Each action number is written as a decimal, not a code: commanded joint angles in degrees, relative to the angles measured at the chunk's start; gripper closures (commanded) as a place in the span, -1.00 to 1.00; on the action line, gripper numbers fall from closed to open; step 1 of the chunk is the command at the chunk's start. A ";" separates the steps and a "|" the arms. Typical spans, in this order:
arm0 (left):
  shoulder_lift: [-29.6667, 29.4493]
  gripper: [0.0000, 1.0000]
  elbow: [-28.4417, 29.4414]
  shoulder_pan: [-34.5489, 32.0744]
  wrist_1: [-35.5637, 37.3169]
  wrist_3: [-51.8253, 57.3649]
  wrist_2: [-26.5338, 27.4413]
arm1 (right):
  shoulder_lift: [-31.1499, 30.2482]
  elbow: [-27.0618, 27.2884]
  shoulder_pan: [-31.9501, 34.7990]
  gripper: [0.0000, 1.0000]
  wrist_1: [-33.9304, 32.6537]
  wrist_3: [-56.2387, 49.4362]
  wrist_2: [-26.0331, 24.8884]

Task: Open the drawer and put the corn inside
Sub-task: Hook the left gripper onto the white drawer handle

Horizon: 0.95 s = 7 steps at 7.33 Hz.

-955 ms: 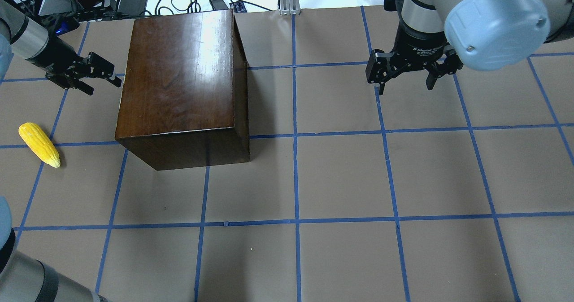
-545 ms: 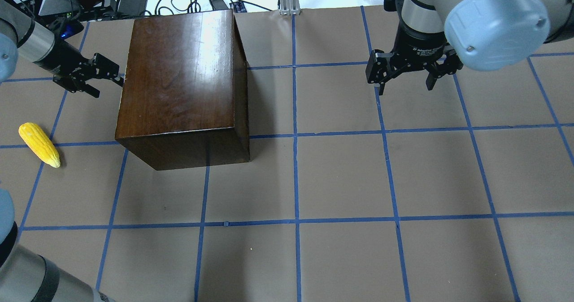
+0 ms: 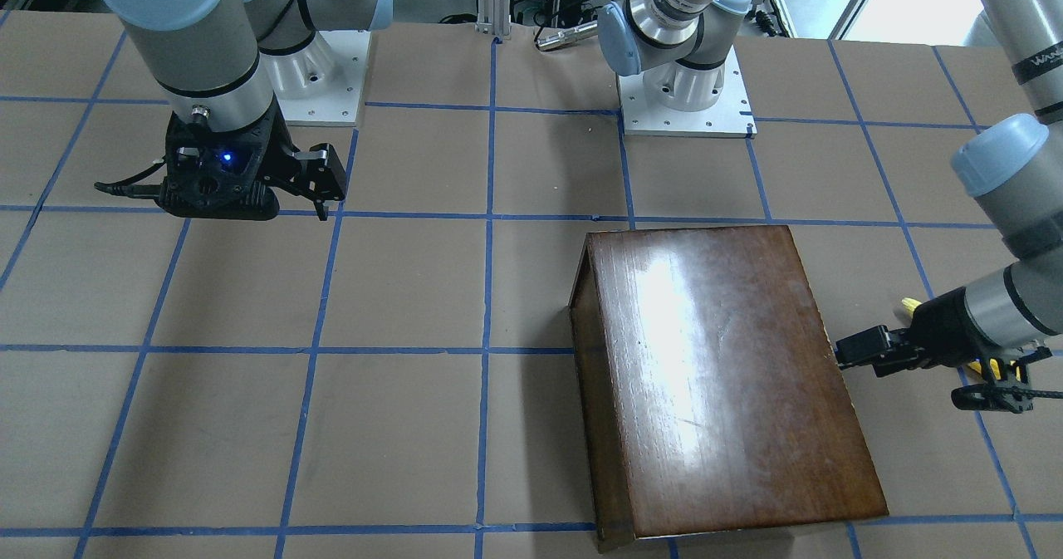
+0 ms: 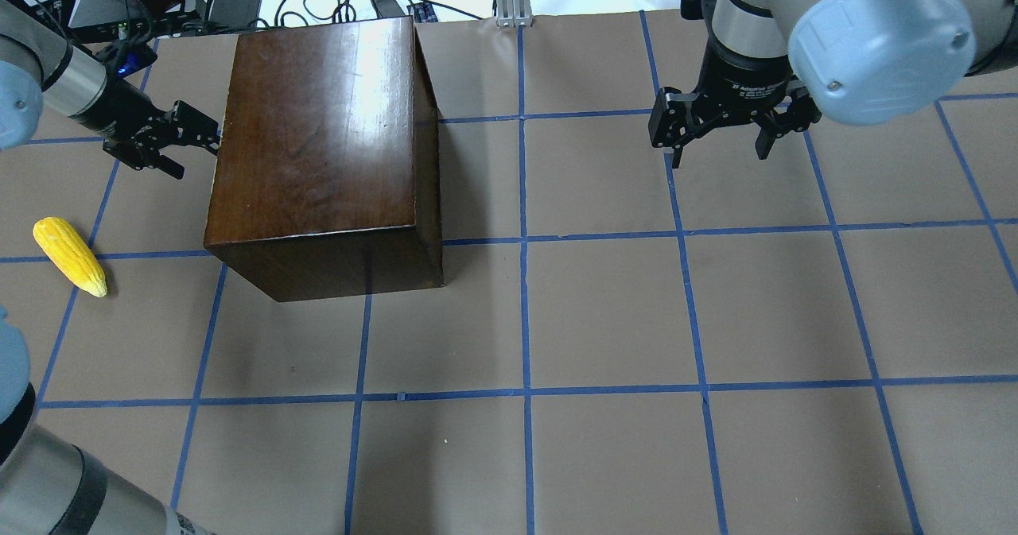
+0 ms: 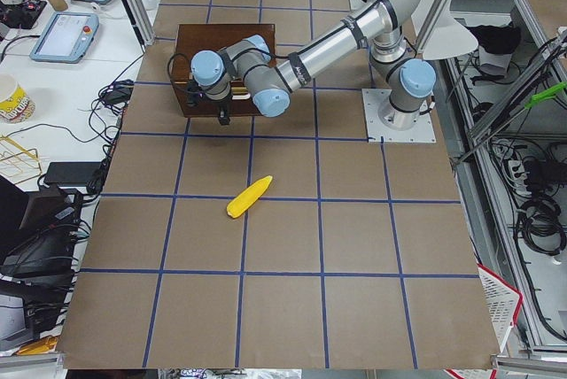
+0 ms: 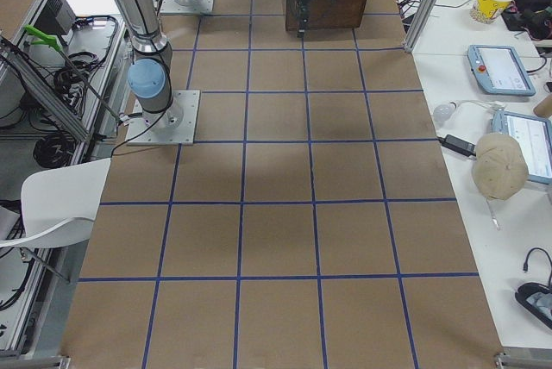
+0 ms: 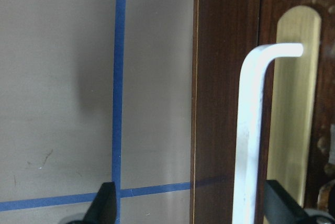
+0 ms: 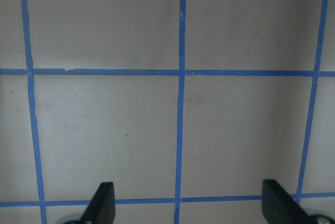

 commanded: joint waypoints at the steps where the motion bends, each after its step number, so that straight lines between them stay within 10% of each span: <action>1: -0.75 -1.00 0.00 0.00 0.01 0.16 0.01 | 0.00 0.00 0.00 -1.00 -0.09 0.00 0.03; 7: -1.29 -1.00 0.79 0.08 1.24 -0.01 0.98 | 0.00 0.00 0.00 -1.00 0.00 0.00 0.03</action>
